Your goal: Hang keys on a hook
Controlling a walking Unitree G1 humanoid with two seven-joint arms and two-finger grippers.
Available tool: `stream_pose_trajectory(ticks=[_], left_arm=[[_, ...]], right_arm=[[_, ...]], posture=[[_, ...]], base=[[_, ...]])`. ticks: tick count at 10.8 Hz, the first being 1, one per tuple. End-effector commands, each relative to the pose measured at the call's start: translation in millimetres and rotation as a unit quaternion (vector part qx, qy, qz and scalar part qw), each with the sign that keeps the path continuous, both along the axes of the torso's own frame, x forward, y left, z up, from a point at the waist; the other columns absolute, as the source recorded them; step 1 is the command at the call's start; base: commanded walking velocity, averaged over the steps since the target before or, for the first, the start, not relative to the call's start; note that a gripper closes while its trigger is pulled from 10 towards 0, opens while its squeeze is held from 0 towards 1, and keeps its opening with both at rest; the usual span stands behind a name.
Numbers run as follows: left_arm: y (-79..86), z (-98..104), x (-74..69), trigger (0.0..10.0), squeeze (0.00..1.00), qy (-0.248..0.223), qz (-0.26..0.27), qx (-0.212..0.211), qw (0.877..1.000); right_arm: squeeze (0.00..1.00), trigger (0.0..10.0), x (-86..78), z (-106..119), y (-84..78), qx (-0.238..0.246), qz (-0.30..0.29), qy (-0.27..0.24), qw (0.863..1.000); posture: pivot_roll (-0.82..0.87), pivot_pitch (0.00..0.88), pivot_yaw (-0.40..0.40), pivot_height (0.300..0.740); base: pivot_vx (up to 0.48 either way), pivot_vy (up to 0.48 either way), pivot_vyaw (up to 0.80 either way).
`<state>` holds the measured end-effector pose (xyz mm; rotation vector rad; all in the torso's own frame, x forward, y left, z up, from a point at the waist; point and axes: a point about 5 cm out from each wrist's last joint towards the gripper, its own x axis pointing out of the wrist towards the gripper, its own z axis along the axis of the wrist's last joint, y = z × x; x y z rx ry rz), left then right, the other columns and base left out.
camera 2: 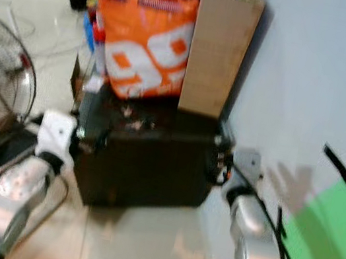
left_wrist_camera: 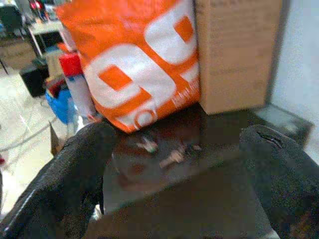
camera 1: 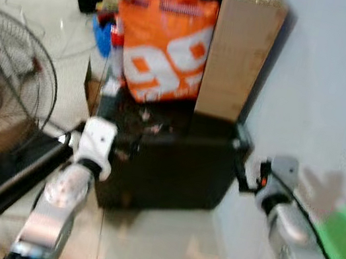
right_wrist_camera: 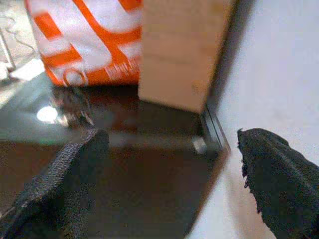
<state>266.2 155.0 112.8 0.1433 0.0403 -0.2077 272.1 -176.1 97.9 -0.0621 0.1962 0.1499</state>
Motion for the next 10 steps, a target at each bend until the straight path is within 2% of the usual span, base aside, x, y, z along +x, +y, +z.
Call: stream_pose_trajectory(ticks=[1,6,10], left_arm=[[9.6,1.6,-1.6,10.0,0.00,0.002,0.017,0.002,1.000],[14.9,7.5,-4.8,10.0,0.00,-0.008,0.018,-0.003,1.000],[12.9,7.8,-4.3,10.0,0.00,-0.006,0.015,-0.001,1.000]], right_arm=[[1.00,10.0,1.8,4.2,7.1,0.004,0.013,-0.001,1.000],[1.00,10.0,-12.4,6.4,3.1,0.001,0.001,0.003,1.000],[1.00,10.0,-8.8,8.2,4.1,0.001,-0.001,0.005,1.000]], posture=[[-0.09,0.000,0.016,0.740],[-0.09,0.000,0.039,0.740],[-0.09,0.000,0.030,0.740]], base=[[0.394,0.000,0.00],[0.397,0.000,0.00],[0.390,0.000,0.00]])
